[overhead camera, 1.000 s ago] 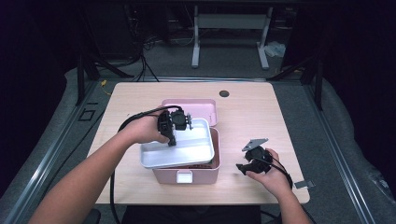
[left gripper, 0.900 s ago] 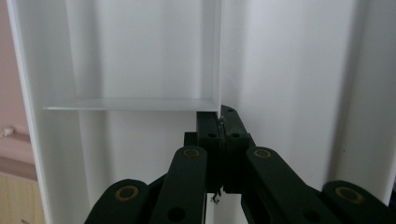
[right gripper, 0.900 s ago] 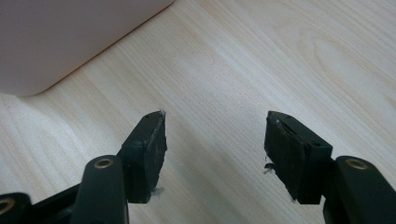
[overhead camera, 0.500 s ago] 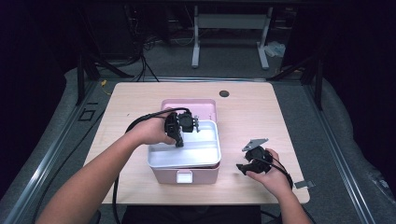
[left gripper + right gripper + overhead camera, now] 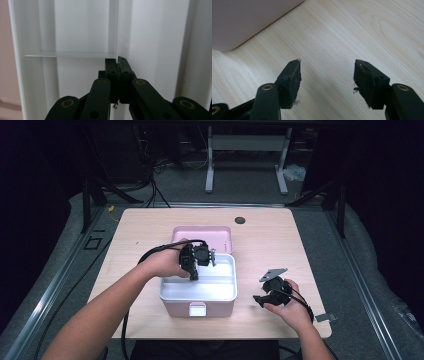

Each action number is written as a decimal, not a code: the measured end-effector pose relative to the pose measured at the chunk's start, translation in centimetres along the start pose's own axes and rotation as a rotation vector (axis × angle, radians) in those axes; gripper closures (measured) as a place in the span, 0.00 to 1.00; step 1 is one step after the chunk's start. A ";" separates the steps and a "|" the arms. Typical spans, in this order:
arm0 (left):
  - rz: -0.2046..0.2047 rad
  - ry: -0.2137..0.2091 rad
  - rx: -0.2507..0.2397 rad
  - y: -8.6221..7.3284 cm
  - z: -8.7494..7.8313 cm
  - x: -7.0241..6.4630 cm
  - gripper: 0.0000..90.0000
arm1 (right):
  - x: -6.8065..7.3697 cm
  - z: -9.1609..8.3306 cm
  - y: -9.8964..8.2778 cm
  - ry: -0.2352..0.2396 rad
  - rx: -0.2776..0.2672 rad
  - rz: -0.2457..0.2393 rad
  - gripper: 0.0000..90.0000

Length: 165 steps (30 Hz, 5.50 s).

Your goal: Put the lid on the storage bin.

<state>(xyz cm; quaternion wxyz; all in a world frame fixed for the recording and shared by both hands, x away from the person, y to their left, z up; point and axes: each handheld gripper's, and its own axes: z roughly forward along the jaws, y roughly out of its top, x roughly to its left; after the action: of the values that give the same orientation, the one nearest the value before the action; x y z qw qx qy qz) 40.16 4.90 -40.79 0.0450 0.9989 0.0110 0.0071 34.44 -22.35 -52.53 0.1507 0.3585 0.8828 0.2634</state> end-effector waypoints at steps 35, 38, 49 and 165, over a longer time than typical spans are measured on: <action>-0.077 0.006 -0.061 -1.1 -0.3 -1.6 0.99 | 0.1 0.1 0.3 -0.005 -0.009 0.007 0.44; -0.078 0.004 -0.063 -1.0 0.3 -1.7 0.99 | 0.1 0.2 0.3 -0.001 -0.008 0.010 0.44; -0.059 -0.014 -0.045 -0.8 1.2 -1.8 1.00 | -0.2 0.1 1.5 0.005 -0.028 0.038 0.46; -0.081 -0.015 -0.044 -0.7 1.3 -1.8 1.00 | -5.4 3.5 21.5 -0.239 -0.362 0.433 0.94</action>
<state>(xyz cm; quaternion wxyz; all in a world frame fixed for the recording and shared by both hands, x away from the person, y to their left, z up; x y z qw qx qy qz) 38.33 5.48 -42.18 0.0674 0.9964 0.0509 -0.0020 51.73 -11.91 -42.65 0.2552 0.5341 0.7007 0.3984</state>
